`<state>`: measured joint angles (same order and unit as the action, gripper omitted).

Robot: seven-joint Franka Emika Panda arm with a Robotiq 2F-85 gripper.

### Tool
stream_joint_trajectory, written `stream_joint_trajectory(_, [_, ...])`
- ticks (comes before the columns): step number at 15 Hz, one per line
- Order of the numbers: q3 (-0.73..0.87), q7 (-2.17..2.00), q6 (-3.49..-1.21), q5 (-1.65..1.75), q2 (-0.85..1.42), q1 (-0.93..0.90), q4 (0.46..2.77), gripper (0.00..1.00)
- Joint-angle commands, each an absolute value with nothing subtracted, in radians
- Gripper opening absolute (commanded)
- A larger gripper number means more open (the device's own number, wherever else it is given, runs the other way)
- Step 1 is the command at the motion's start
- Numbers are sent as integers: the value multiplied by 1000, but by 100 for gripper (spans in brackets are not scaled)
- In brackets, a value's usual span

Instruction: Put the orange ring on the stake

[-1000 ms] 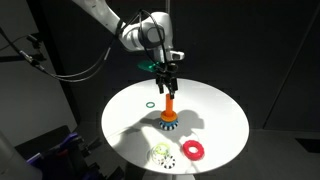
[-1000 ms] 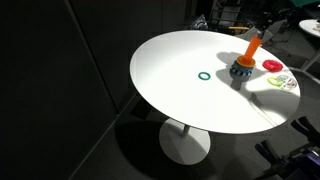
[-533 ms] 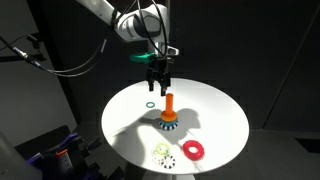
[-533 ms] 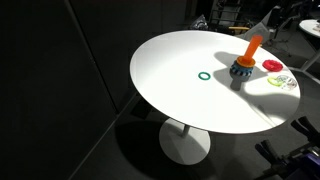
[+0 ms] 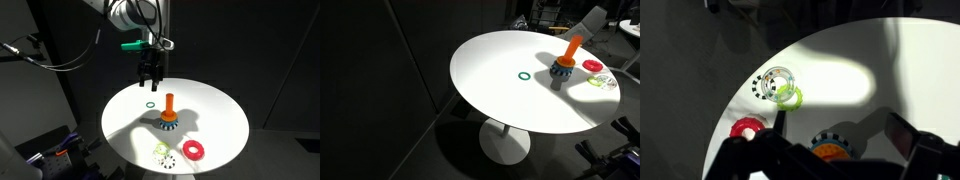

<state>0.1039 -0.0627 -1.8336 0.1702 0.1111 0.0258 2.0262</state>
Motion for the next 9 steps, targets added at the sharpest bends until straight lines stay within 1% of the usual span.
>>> stream_joint_trajectory(1, [87, 28, -1809, 137, 25, 44, 2076, 100])
stream_joint_trajectory(9, [94, 133, -1855, 77, -102, 48, 2157, 100])
